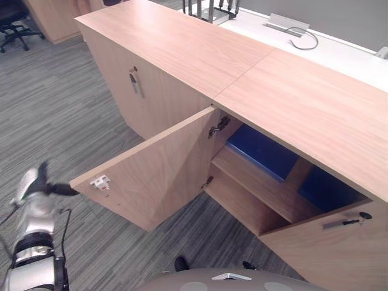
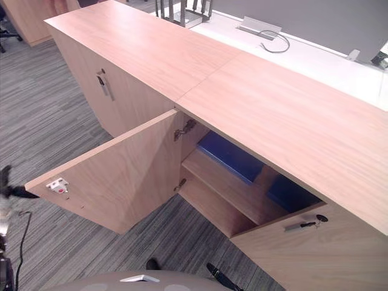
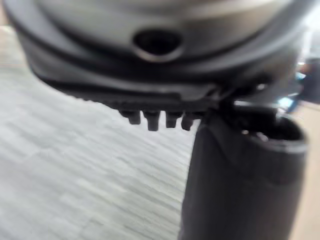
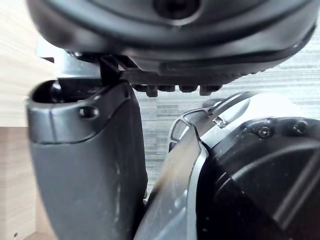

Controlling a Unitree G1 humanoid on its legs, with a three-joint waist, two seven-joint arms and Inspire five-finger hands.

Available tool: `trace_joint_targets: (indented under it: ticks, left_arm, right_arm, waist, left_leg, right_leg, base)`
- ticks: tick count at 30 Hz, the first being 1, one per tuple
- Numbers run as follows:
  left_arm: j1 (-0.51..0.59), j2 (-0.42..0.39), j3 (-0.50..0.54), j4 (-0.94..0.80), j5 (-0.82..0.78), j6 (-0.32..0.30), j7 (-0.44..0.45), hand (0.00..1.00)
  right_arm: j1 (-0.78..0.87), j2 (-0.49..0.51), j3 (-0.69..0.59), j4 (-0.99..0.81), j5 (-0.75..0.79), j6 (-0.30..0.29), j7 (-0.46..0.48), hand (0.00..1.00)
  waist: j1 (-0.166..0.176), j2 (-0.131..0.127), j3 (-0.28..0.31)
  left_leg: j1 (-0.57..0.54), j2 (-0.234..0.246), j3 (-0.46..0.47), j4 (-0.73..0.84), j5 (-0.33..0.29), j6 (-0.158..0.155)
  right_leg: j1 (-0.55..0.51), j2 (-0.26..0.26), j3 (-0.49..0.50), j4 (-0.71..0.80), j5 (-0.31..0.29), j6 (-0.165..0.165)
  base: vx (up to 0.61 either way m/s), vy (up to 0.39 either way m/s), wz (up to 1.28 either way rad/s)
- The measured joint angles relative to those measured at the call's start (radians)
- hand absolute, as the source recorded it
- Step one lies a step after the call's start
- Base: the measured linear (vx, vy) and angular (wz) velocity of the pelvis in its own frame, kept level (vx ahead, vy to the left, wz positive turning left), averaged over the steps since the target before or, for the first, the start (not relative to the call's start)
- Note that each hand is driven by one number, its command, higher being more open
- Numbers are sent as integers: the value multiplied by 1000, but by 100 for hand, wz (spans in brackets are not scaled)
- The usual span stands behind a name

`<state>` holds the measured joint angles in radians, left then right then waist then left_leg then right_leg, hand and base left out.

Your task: Walk over to the cabinet, pick up the folder, carry it to the office cabinet, place the folder inside the office cabinet, then close the office cabinet door

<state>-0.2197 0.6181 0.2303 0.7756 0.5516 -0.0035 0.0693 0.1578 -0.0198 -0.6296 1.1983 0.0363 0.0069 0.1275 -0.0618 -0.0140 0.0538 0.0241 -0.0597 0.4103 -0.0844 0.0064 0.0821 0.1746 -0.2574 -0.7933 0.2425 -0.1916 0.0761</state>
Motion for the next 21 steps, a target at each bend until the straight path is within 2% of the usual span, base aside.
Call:
trace_joint_targets:
  ticks: [1, 2, 3, 5, 7, 8, 9, 10, 11, 12, 14, 16, 18, 21]
  left_arm:
    - [6, -8, -34, -38, 16, -4, 3, 100]
    - [50, 24, -80, -72, 91, -43, 11, 100]
    - [71, 26, -114, -91, 112, -52, 22, 100]
    - [90, 8, -189, -91, 152, -53, 36, 100]
    - [157, 18, -366, -108, 201, -87, 33, 100]
    - [170, 21, -421, -116, 210, -97, 28, 100]
    - [186, 22, -537, -140, 232, -119, 12, 100]
    - [189, 11, -643, -171, 260, -167, -14, 100]
    - [189, 2, -682, -192, 284, -195, -27, 100]
    - [195, 7, -758, -256, 313, -261, -38, 100]
    - [195, -27, -781, -274, 313, -284, -61, 100]
    - [195, -59, -810, -278, 308, -299, -76, 100]
    - [204, -61, -838, -278, 294, -322, -105, 100]
    - [239, -62, -845, -314, 276, -327, -139, 100]
  right_arm:
    - [5, 0, 15, -8, -11, -3, 1, 100]
    - [10, -4, 36, -26, -60, -17, 5, 100]
    - [19, -13, 51, -41, -96, -29, 13, 100]
    - [26, -42, 65, -55, -163, -41, 20, 100]
    - [23, -80, 125, -73, -266, -63, 21, 100]
    - [21, -86, 139, -76, -274, -65, 21, 100]
    - [11, -95, 160, -77, -306, -64, 15, 100]
    - [-2, -101, 194, -77, -308, -58, 6, 100]
    - [-9, -102, 213, -77, -308, -53, 5, 100]
    - [-15, -99, 237, -76, -307, -49, 0, 100]
    - [-24, -97, 265, -77, -307, -43, -3, 100]
    - [-27, -96, 306, -78, -308, -43, -4, 100]
    - [-30, -90, 350, -98, -357, -44, 1, 100]
    - [-38, -95, 405, -115, -425, -52, 18, 100]
  waist:
    - [-2, -1, -1]
    - [-9, -2, -1]
    - [-10, -1, 0]
    - [9, 2, 1]
    - [11, 22, 1]
    - [11, 25, 2]
    - [11, 30, 2]
    - [6, 34, 3]
    - [3, 33, 4]
    - [4, 35, 9]
    - [-1, 34, 11]
    - [-11, 19, 16]
    - [-28, -3, 16]
    - [-48, -22, 19]
  left_leg:
    - [4, 6, 1, 0, 1, -2]
    - [7, 12, 5, 0, 4, -8]
    - [7, 13, 9, 0, 6, -13]
    - [16, 19, 8, -1, 8, -32]
    - [17, 30, 13, -5, 7, -53]
    - [17, 31, 16, -5, 7, -55]
    - [17, 33, 24, -6, 8, -58]
    - [15, 34, 28, -6, 7, -61]
    - [14, 34, 30, -6, 7, -61]
    - [11, 34, 33, -6, 7, -61]
    - [7, 33, 34, -6, 9, -57]
    - [14, 33, 35, -6, 14, -57]
    - [20, 33, 38, -6, 15, -58]
    - [30, 34, 43, -6, 15, -59]
  right_leg:
    - [-2, 2, 0, -5, -2, -3]
    - [-12, 4, 1, -35, 0, -5]
    - [-22, 3, 3, -63, 9, -3]
    - [-21, 4, 7, -75, 28, 21]
    - [-20, 16, 18, -85, 31, 25]
    - [-20, 18, 20, -88, 31, 26]
    - [-24, 19, 23, -90, 31, 26]
    - [-28, 20, 29, -93, 30, 27]
    - [-29, 21, 30, -97, 30, 27]
    - [-29, 23, 31, -106, 34, 33]
    - [-29, 26, 31, -116, 42, 43]
    - [-18, 30, 31, -128, 48, 42]
    - [-10, 33, 32, -134, 48, 42]
    - [1, 36, 32, -138, 51, 40]
  base:
    - [33, -83, -21]
    - [18, -86, -12]
    - [3, -96, -3]
    - [-13, -68, 4]
    - [-28, -77, -7]
    - [-41, -60, -18]
    - [-58, -38, -20]
    - [-49, -28, -19]
    - [-56, -7, -14]
    - [-43, 8, -6]
    - [-25, 6, -2]
    - [0, 0, 0]
    - [13, -22, -4]
    - [32, -32, -3]
